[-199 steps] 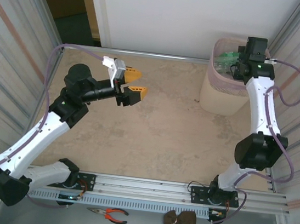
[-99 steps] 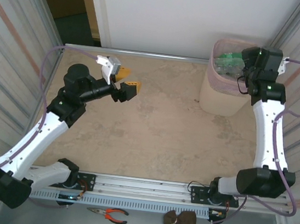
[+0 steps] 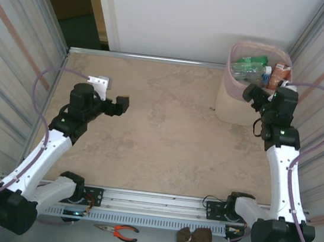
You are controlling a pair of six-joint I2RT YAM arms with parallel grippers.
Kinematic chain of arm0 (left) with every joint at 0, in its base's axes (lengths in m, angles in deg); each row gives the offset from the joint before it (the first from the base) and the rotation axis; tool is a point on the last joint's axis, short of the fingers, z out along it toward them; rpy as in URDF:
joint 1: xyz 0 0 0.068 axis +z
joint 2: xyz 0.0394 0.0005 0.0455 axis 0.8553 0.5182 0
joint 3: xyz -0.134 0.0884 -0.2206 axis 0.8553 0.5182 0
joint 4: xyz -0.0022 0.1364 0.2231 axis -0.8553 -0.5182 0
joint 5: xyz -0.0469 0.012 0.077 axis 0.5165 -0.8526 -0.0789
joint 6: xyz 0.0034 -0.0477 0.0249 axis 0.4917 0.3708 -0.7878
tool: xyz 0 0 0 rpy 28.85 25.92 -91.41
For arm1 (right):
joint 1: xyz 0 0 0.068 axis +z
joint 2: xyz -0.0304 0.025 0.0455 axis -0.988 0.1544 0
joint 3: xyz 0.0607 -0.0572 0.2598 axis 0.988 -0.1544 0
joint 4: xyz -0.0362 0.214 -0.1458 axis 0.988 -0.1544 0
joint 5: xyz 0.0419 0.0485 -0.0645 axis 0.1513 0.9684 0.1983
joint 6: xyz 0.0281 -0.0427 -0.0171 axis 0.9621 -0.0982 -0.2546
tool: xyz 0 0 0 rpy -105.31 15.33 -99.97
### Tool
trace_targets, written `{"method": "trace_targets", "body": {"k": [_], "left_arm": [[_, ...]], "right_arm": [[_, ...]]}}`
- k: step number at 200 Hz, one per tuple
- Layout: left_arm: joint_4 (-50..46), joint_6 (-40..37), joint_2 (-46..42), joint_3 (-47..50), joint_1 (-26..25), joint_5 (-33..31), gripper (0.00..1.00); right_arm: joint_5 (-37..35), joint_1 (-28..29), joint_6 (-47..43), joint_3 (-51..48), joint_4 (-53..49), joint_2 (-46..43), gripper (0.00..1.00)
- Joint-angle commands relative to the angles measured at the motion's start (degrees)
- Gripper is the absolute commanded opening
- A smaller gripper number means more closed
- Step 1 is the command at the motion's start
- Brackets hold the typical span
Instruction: Put the plastic bottles in the bin
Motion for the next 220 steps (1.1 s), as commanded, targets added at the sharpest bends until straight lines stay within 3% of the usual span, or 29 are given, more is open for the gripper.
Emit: {"method": "trace_targets", "body": {"k": [1,29,72,124,159,187,220], "left_arm": [[-0.29,0.61,-0.98,3.53,2.18,-9.96,0.99],[4.26,-2.00,-0.89,9.27,2.69,-18.08,0.99],[17.04,-10.28,1.66,18.44,3.16,-20.49,0.99],[36.66,-14.78,11.26,24.80,3.95,-16.37,0.99],[50.36,-16.85,18.01,26.21,5.99,-8.70,0.98],[52.99,-18.60,21.38,25.06,7.59,-6.14,0.99],[58.67,-15.15,25.49,25.85,13.54,1.47,0.99]], "right_arm": [[0.23,-0.13,-11.27,-7.85,5.48,-2.55,0.99],[2.10,-0.18,-17.97,-19.18,14.90,-4.00,0.99],[1.89,-1.05,-18.78,-31.47,31.50,0.73,0.99],[1.40,-2.83,-15.05,-42.56,54.62,8.71,0.99],[2.24,-3.56,-13.08,-44.92,65.06,14.10,0.99],[6.02,-3.71,-13.04,-44.52,71.74,19.39,0.99],[7.89,-3.65,-13.67,-43.01,73.98,25.20,0.99]]}}
